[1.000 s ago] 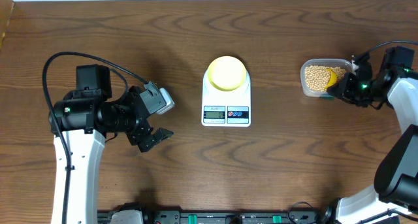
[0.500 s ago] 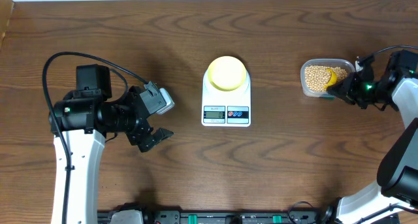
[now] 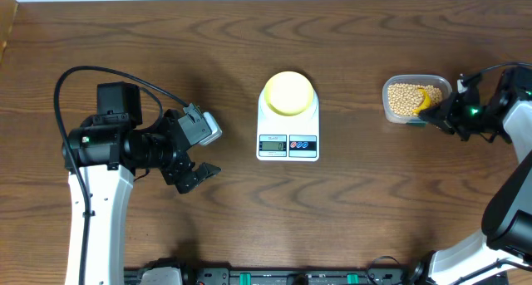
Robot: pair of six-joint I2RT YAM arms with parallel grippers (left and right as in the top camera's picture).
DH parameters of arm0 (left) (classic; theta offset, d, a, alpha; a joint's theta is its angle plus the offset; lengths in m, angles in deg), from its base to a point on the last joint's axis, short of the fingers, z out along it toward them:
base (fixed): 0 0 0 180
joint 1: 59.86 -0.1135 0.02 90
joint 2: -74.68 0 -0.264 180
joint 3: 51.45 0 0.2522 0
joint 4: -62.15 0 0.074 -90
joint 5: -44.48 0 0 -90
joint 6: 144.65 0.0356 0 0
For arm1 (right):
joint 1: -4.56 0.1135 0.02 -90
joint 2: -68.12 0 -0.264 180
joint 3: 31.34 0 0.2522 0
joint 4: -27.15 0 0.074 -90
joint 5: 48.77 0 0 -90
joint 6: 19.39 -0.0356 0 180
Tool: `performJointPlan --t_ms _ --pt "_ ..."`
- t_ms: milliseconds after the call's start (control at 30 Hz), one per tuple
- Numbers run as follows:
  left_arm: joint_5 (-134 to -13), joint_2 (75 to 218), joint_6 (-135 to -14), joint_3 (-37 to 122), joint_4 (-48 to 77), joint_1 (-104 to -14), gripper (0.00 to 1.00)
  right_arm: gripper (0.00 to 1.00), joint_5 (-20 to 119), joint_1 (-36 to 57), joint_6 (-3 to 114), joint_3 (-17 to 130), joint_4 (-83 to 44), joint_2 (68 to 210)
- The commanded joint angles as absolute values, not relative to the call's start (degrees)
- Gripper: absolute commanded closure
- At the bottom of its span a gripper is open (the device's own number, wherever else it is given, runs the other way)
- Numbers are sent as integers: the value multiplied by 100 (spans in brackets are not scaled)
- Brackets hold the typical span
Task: Scoop item into bowl and weigh 50g on scale
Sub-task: 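Drag the scoop through the chickpeas with the right gripper to fill it, then lift the filled scoop out of the tub with the right gripper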
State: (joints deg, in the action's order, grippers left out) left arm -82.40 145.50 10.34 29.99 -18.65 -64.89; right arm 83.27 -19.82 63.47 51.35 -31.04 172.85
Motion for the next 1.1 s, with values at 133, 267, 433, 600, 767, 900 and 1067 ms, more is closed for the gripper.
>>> performJointPlan --t_ms 133,267,433,600,767,900,1067 --pt "-8209 14531 1131 2949 -1878 -6476 2 99 8694 -2212 6249 5093 -3143 17421" --pt "-8212 14531 1131 2949 -1878 -6476 2 99 8998 -2330 6251 5096 -3139 17421" --pt "-8209 14531 1131 2949 -1878 -6476 2 99 9389 -2535 6406 5096 -3195 17421" --pt "-8212 14531 1131 2949 -1878 -6476 2 99 9595 -2688 6598 5096 -3324 17421" --pt "-8209 14531 1131 2949 -1878 -6476 2 99 9979 -2804 6771 5096 -3401 17421" --pt "-8212 14531 1131 2949 -1878 -6476 2 99 9990 -2898 6797 5096 -3464 17421" --pt "-8212 14531 1131 2949 -1878 -6476 2 99 10161 -3021 6979 5096 -3580 17421"
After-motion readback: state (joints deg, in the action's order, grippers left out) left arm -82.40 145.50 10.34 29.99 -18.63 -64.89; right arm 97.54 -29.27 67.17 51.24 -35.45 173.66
